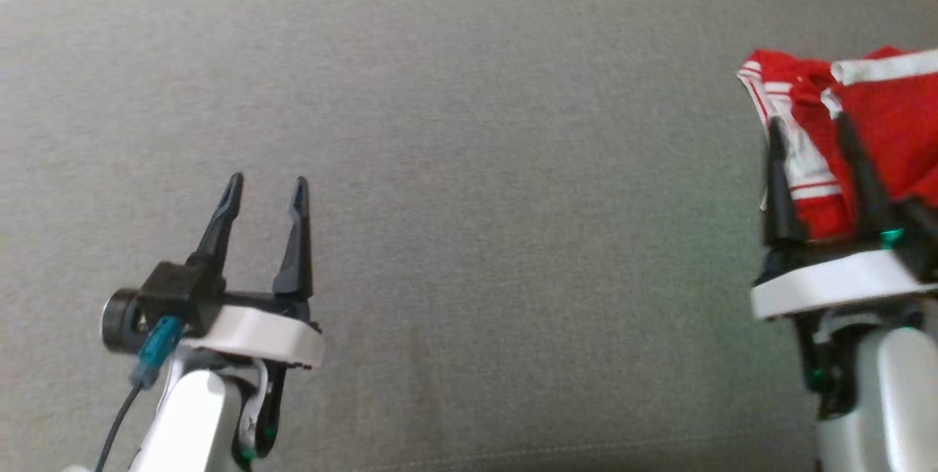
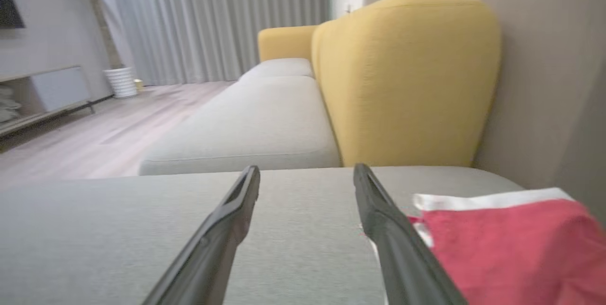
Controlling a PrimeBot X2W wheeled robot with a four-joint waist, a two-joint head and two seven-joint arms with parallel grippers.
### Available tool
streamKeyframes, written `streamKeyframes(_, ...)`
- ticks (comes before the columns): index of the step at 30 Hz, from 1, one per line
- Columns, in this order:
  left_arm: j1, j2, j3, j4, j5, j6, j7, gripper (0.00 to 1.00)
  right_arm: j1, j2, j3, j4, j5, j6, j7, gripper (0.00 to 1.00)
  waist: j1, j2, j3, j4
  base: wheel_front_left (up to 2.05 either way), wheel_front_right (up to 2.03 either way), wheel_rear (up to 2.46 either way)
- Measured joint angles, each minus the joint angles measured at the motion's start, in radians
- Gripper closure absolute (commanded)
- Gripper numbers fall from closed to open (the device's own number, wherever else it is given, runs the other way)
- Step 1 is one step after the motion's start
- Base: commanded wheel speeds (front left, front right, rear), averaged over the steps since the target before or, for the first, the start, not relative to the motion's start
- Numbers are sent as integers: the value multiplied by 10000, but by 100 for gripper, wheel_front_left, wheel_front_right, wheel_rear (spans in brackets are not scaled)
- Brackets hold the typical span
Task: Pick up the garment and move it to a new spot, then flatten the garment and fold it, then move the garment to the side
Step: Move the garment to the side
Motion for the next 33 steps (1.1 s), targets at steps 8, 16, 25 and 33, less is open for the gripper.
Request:
streamKeyframes(8,732,217,88,-115,-102,184,0,0,823,92,819,36,8,0,-249,0,0,0,-703,590,0,0,0)
streamKeyframes(16,1421,314,46,-244,-102,261,52,0,1600,94,794,-63,12,0,-215,0,0,0,-1305,800,0,0,0)
streamKeyframes(25,2028,472,-10,-322,-222,297,224,0,2486,104,619,-357,100,0,-65,0,0,0,-1880,862,0,0,0)
streamKeyframes(33,2113,560,-96,-397,-270,301,385,0,2666,111,577,-539,199,0,23,0,0,0,-2055,905,0,0,0)
